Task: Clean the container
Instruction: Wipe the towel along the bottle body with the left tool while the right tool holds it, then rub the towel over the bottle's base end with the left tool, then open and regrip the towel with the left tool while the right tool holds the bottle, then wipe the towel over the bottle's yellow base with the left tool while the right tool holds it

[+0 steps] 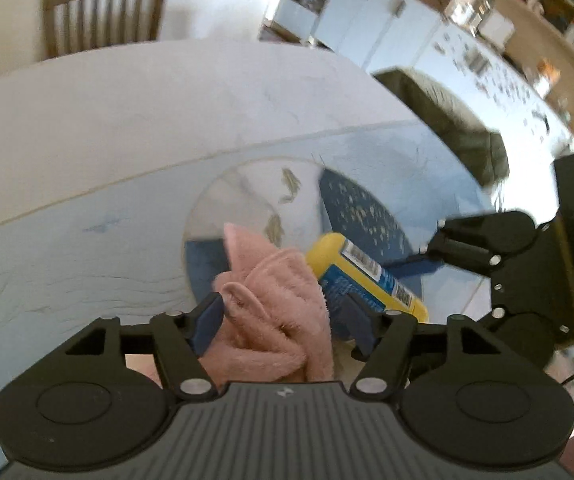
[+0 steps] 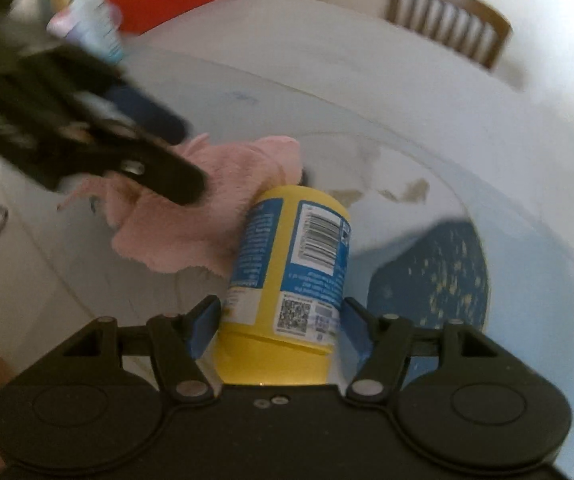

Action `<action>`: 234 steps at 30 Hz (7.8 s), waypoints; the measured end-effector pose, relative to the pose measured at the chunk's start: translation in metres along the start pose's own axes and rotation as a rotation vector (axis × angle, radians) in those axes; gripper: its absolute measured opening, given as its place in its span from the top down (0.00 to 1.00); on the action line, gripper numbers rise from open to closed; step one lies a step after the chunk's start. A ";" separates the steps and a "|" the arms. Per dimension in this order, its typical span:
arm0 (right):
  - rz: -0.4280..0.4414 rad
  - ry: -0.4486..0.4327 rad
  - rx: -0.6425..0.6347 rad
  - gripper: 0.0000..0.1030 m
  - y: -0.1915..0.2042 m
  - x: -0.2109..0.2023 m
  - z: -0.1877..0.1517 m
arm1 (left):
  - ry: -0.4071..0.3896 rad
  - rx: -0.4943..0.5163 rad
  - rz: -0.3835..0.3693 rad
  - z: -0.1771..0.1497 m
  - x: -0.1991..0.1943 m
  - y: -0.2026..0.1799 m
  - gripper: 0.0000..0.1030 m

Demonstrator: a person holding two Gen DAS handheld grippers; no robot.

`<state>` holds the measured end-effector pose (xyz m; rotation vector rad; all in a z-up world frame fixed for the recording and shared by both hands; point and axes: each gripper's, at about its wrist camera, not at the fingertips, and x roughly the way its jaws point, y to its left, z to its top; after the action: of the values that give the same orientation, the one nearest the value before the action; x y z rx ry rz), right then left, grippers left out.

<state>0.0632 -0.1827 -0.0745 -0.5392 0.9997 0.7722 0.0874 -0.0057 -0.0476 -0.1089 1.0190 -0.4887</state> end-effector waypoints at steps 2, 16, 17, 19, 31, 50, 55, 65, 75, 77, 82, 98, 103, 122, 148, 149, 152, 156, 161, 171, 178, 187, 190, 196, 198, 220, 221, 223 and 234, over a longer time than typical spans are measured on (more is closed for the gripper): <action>-0.017 -0.005 -0.029 0.36 0.004 -0.001 0.000 | 0.023 0.012 -0.017 0.000 0.014 -0.003 0.36; -0.112 -0.063 -0.265 0.37 0.029 0.003 -0.014 | -0.026 -0.050 -0.113 0.001 -0.029 0.002 0.76; -0.117 -0.066 -0.289 0.37 0.032 0.004 -0.013 | -0.036 -0.045 -0.139 0.003 -0.035 -0.001 0.76; -0.120 -0.071 -0.330 0.37 0.037 0.006 -0.012 | -0.042 -0.034 -0.198 0.008 -0.040 -0.011 0.76; -0.058 -0.084 -0.311 0.37 0.030 0.003 -0.011 | 0.020 -0.003 -0.184 0.013 -0.001 -0.025 0.77; 0.049 -0.101 0.137 0.38 -0.012 0.011 -0.028 | -0.006 -0.171 -0.075 -0.007 -0.032 0.031 0.77; -0.076 -0.125 -0.159 0.39 0.022 0.007 -0.037 | -0.038 -0.135 -0.134 0.004 -0.049 0.022 0.77; -0.070 -0.134 -0.259 0.39 0.023 0.006 -0.035 | 0.081 0.054 -0.214 0.014 0.001 -0.052 0.77; -0.033 -0.149 -0.262 0.39 0.012 0.009 -0.033 | 0.038 -0.121 -0.094 0.012 -0.012 0.019 0.77; -0.031 -0.147 -0.272 0.39 0.010 0.011 -0.032 | 0.030 -0.154 -0.045 0.010 -0.016 0.033 0.77; -0.036 -0.146 -0.311 0.39 0.011 0.017 -0.032 | 0.042 -0.192 0.010 0.004 -0.024 0.052 0.77; -0.026 -0.135 -0.345 0.39 0.013 0.010 -0.033 | 0.097 0.044 -0.154 0.027 0.003 -0.031 0.77; -0.022 -0.136 -0.348 0.39 0.012 0.010 -0.032 | 0.099 -0.050 -0.139 0.022 0.004 -0.002 0.77; -0.012 -0.135 -0.376 0.39 0.011 0.010 -0.034 | 0.023 -0.179 -0.031 0.013 -0.026 0.045 0.77; -0.013 -0.130 -0.353 0.39 0.010 0.010 -0.032 | 0.083 0.035 -0.127 0.011 0.003 -0.039 0.77; -0.013 -0.132 -0.354 0.39 0.010 0.010 -0.032 | 0.080 0.027 -0.118 0.011 0.001 -0.035 0.77; -0.013 -0.134 -0.352 0.39 0.010 0.010 -0.032 | 0.069 -0.003 -0.097 0.009 -0.007 -0.020 0.77; -0.013 -0.137 -0.351 0.39 0.009 0.010 -0.031 | 0.050 -0.049 -0.063 0.010 -0.015 -0.002 0.77; -0.013 -0.137 -0.352 0.39 0.009 0.011 -0.030 | 0.034 -0.086 -0.006 0.010 -0.015 0.018 0.77; -0.030 -0.138 -0.342 0.39 0.006 0.012 -0.029 | 0.023 -0.177 0.177 -0.002 -0.012 0.068 0.77; -0.035 -0.136 -0.312 0.39 0.009 0.014 -0.030 | 0.015 -0.079 0.195 0.001 -0.027 0.065 0.75; -0.038 -0.137 -0.310 0.39 0.012 0.013 -0.032 | -0.083 0.005 0.167 0.008 -0.059 0.033 0.30; -0.038 -0.136 -0.310 0.39 0.012 0.013 -0.032 | -0.083 0.063 0.107 0.010 -0.063 0.018 0.22; -0.040 -0.133 -0.320 0.39 0.012 0.013 -0.032 | -0.013 0.160 0.167 0.007 -0.026 0.008 0.22; -0.040 -0.133 -0.319 0.39 0.012 0.013 -0.032 | 0.015 0.129 0.178 0.008 -0.009 0.017 0.22; -0.017 -0.120 -0.273 0.39 0.011 0.016 -0.021 | -0.042 0.125 -0.137 0.018 -0.062 -0.042 0.76; -0.017 -0.120 -0.273 0.39 0.012 0.017 -0.020 | -0.031 0.143 -0.146 0.015 -0.056 -0.051 0.76; -0.015 -0.117 -0.270 0.39 0.012 0.017 -0.019 | 0.006 0.168 -0.152 0.010 -0.039 -0.064 0.76; -0.011 -0.119 -0.254 0.39 0.007 0.018 -0.021 | 0.044 0.096 -0.031 0.002 -0.010 -0.039 0.76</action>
<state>0.0516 -0.1877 -0.1003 -0.7083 0.7921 0.9171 0.0714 -0.0364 -0.0270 -0.0279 1.0365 -0.5695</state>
